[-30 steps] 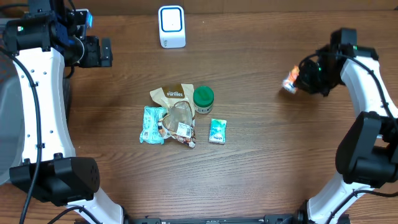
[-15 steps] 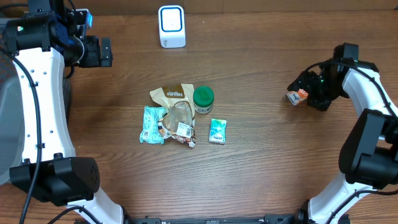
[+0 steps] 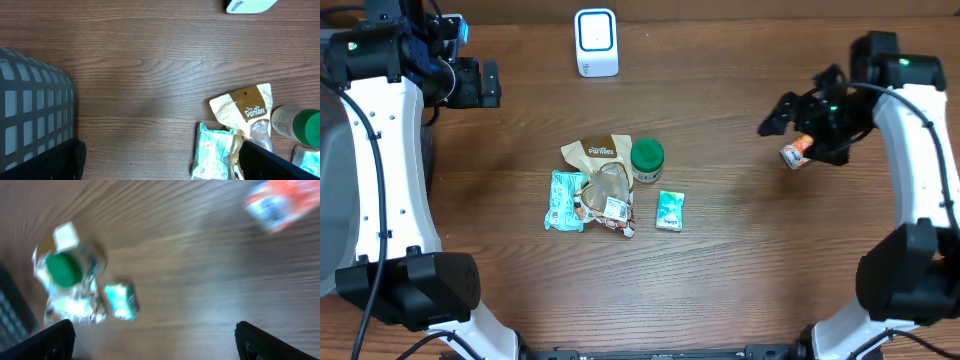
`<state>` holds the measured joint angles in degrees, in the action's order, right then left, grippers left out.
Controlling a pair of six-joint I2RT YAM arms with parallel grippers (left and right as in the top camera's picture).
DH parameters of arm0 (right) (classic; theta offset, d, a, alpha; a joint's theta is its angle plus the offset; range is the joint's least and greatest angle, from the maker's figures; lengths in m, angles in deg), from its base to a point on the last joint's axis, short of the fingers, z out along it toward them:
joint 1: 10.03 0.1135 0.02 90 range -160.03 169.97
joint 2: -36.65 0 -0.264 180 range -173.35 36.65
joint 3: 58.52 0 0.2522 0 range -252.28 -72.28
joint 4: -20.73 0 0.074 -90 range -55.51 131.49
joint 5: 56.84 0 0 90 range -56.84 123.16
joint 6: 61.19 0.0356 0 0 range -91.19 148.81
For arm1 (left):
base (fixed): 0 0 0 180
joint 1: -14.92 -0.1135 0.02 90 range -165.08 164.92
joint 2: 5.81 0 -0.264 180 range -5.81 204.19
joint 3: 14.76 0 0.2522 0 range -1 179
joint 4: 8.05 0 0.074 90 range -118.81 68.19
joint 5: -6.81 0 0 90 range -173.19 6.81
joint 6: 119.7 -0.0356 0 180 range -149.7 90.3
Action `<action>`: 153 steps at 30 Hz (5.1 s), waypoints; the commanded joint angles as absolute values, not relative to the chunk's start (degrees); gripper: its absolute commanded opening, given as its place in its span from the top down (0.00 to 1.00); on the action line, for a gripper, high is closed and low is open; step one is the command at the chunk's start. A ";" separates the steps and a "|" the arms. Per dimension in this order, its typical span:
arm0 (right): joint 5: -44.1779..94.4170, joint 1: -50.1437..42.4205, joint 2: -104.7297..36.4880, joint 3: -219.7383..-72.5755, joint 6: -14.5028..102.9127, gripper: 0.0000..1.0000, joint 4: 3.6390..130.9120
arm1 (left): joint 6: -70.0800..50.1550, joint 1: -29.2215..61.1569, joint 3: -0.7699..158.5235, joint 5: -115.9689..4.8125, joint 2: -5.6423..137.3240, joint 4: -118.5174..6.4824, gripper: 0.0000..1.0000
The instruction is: Scan the item barcode
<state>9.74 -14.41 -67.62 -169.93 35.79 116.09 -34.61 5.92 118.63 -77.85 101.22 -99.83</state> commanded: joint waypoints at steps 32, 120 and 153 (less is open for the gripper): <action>6.51 17.77 -66.96 -143.92 50.08 0.78 91.15 | -35.74 5.95 119.16 -78.09 101.70 -99.74 0.01; 20.02 11.93 -67.29 -144.64 68.29 0.64 77.17 | -35.74 5.95 119.16 -78.09 101.70 -99.74 0.01; 18.55 20.91 -75.46 -144.62 69.32 0.65 77.58 | -35.74 5.95 119.16 -78.09 101.70 -99.74 0.00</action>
